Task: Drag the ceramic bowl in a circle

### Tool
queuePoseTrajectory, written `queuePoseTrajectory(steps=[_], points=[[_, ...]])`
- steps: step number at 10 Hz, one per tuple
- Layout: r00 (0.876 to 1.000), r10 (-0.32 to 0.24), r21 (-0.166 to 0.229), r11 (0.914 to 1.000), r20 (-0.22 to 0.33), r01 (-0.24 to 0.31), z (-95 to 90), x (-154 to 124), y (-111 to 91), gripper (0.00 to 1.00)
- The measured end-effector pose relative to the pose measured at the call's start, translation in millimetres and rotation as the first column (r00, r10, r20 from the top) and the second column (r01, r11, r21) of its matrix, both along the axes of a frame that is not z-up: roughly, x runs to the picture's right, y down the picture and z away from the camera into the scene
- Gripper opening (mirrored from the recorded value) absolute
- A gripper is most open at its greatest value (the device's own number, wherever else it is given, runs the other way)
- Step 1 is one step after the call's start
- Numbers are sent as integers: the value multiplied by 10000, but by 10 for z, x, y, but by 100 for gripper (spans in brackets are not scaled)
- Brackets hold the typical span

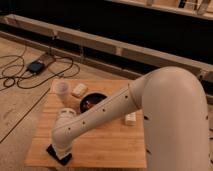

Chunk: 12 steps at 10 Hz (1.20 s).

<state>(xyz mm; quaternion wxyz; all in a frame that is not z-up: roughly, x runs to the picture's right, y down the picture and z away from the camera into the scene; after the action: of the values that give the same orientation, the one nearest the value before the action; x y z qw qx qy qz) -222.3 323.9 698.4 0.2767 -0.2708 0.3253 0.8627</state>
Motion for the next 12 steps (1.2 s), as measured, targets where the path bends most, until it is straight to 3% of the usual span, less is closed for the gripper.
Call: queuePoseTrajectory(steps=[4,8,12], points=[[9999,-81,-94,9999,-72,81,-32,-18,11,77],[9993,-229,-24,9997,-281,229,-50,36,-201,80],[9931,-337,308,9988,-1119,373,120,620,-678,80]])
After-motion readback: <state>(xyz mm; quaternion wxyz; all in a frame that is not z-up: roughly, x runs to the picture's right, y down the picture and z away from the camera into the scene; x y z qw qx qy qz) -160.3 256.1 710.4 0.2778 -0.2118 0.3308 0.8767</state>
